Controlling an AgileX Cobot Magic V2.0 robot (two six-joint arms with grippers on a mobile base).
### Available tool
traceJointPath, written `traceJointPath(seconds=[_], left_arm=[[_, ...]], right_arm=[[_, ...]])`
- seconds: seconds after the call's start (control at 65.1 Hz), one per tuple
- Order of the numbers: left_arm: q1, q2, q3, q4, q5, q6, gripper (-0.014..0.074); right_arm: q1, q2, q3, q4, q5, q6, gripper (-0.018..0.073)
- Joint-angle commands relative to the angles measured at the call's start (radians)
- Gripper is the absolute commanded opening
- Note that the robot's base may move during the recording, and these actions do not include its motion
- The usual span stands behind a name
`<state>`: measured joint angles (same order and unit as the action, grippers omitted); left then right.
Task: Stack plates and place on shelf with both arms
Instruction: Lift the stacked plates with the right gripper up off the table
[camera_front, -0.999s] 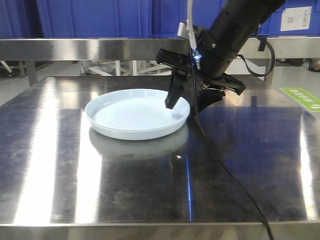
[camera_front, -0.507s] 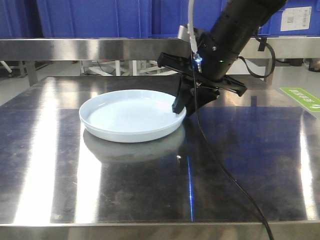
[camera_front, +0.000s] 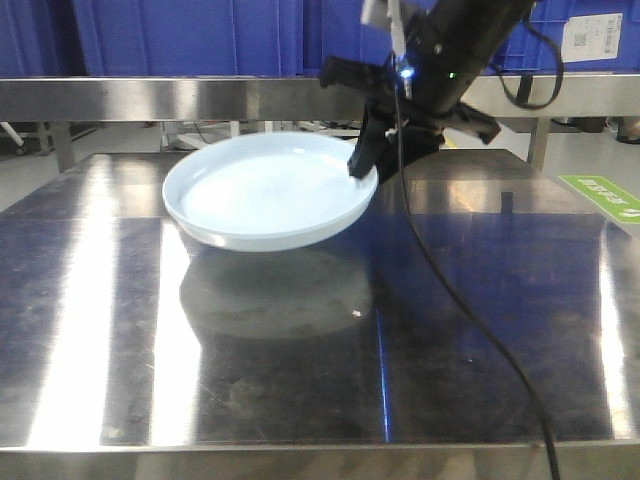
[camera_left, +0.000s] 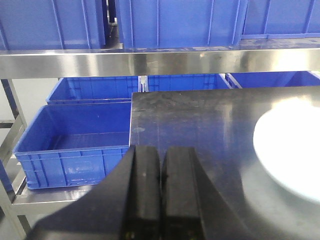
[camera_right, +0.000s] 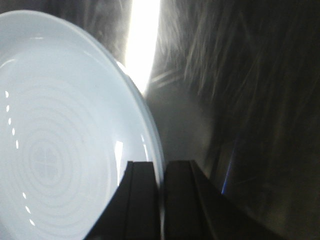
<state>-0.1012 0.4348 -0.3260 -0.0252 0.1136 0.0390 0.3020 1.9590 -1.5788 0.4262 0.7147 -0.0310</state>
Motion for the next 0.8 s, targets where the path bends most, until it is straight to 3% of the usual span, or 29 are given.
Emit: traceJointPath(seconds=[0.0,0.2,0.507,0.784], left_arm=[[0.001,0.004,-0.030,-0.001,-0.084,-0.005,0.0083],[0.001,0.004,-0.030,-0.001,-0.084,-0.005,0.0083],[0.001,0.004,-0.030,-0.001,-0.084,-0.005,0.0083],[0.001,0.004,-0.030,-0.001,-0.084,-0.005,0.0083]], right_arm=[[-0.002,-0.096,-0.023,-0.017,-0.075,-0.011,0.0048],[-0.004,-0.218,0.098,-0.086,-0.284,-0.011,0.0048],[-0.023,-0.482,0.489,-0.133,-0.715,-0.011,0.0048],[-0.102,-0.681,0.765,-0.133,-0.873,-0.011,0.0048]])
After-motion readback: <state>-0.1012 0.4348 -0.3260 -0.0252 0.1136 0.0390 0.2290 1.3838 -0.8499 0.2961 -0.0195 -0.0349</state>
